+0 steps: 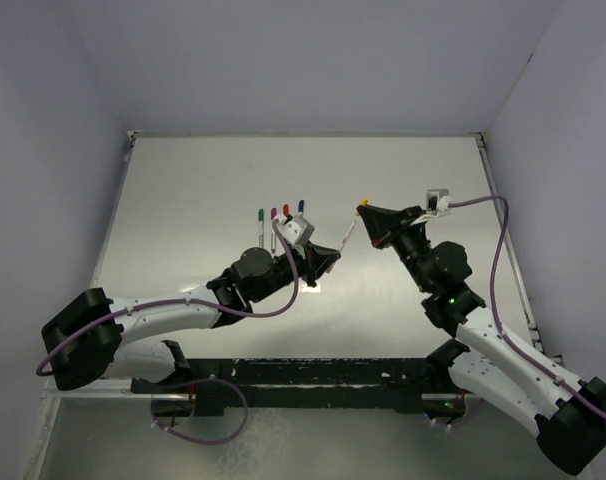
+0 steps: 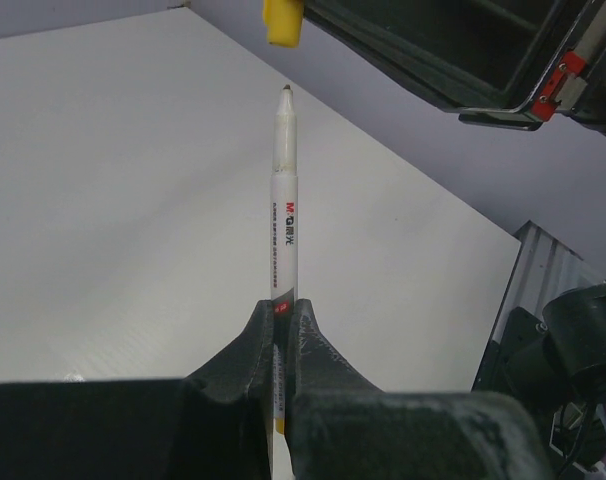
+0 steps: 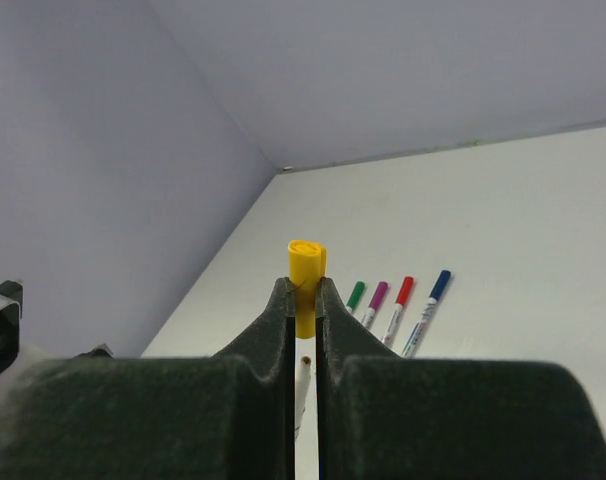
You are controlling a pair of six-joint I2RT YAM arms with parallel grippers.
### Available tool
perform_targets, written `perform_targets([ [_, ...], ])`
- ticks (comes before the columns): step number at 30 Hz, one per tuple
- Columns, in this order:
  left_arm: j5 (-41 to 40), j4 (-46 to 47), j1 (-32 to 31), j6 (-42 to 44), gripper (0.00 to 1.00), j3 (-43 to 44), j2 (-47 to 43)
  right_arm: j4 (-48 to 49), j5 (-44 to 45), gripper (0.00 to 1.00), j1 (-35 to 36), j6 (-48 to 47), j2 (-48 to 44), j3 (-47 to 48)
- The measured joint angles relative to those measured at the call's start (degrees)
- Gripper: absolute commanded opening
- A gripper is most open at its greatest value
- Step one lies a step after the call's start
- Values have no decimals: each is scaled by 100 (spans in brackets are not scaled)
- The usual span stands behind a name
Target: Insert the pens into the pen caps
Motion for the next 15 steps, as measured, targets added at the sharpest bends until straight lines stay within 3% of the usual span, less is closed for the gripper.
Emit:
perform_targets([
  [15, 42, 240, 0, 0, 0, 0, -28, 240, -164, 0, 2, 116, 39, -9],
])
